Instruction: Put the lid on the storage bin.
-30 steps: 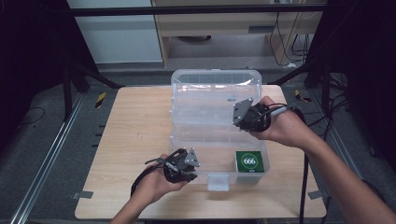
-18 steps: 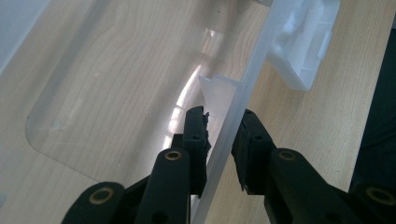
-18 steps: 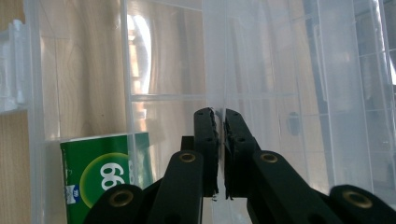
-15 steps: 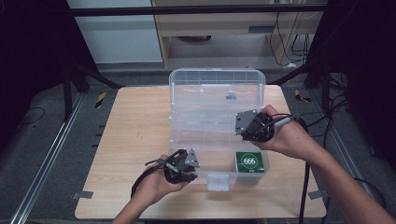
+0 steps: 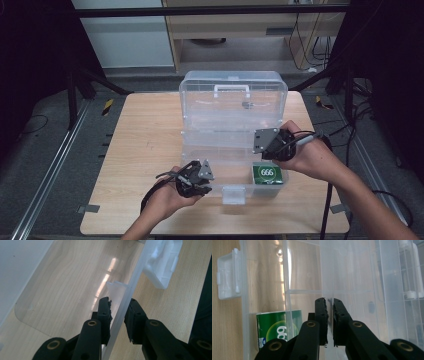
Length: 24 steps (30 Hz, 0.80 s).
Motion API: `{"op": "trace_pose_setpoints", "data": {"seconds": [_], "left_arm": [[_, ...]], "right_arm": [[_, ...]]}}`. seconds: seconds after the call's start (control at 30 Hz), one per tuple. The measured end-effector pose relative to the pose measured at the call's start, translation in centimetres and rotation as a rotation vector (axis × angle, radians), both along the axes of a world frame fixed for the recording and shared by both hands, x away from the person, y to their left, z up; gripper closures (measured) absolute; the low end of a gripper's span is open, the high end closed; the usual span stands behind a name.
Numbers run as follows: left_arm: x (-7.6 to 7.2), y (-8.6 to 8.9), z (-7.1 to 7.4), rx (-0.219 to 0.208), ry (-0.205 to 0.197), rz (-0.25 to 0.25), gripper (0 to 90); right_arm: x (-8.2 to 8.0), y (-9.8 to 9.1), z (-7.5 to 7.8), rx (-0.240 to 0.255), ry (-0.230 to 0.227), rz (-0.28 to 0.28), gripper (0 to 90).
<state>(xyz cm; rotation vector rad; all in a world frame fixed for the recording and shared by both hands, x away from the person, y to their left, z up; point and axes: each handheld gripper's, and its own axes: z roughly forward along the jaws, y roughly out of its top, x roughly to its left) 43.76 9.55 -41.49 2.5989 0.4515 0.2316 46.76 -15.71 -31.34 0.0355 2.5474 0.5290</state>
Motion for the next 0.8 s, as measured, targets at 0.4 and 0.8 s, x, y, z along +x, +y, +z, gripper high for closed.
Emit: {"op": "trace_pose_setpoints", "data": {"seconds": [0.4, 0.8], "left_arm": [[-0.1, 0.0, 0.0, 0.002, -0.008, -0.007, 74.5], [-0.3, -0.1, -0.1, -0.002, -0.008, 0.012, 74.0]], "right_arm": [[-1.0, -0.2, -0.5, 0.004, 0.006, 0.012, 84.2], [-1.4, -0.3, -0.8, 0.005, 0.013, 0.025, 84.0]]}}
